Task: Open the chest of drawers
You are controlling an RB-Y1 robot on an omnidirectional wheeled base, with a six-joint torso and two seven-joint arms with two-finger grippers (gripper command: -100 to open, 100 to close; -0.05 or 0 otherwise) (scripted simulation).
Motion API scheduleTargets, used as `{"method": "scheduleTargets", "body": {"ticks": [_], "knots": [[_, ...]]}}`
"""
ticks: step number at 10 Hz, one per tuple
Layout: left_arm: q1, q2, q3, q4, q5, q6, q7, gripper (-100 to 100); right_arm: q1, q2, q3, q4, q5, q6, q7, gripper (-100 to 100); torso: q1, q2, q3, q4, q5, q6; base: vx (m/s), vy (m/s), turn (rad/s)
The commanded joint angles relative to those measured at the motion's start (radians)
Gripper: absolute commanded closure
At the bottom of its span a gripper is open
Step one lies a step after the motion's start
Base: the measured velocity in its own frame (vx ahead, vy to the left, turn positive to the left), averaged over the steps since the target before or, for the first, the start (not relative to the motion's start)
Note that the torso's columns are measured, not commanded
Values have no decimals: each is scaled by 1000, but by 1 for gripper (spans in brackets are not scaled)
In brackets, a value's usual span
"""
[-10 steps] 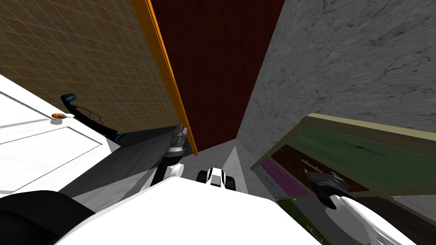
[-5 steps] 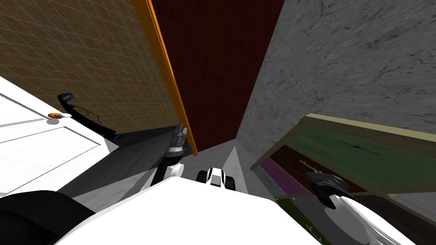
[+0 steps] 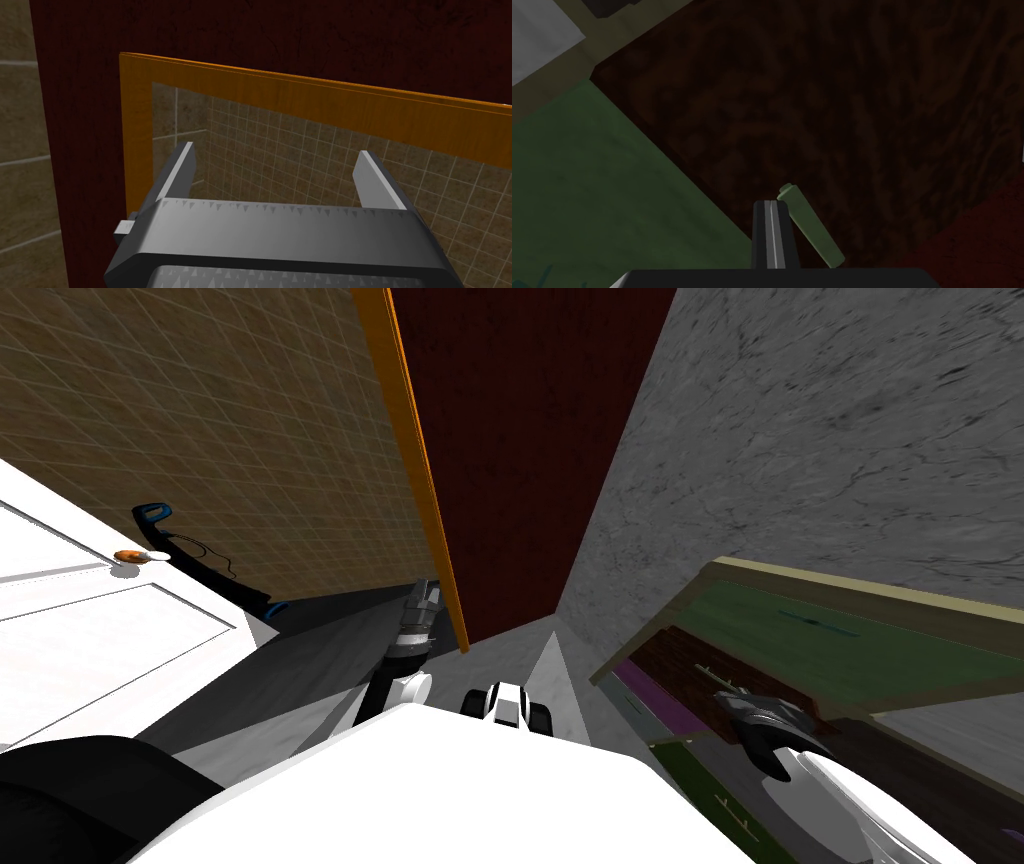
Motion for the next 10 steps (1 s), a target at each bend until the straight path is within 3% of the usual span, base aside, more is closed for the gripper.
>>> {"method": "scheduleTargets", "body": {"ticks": [1,10], "knots": [[0,0,0,0,0,0,0,0,-17,33,-38,6,10,-58,21,-100,2,1,1,0,0,-1,32,-25,-43],[0,0,0,0,0,0,0,0,-67,166,-170,13,13,-261,94,-100,8,5,3,1,2,0,28,-15,-61]]}}
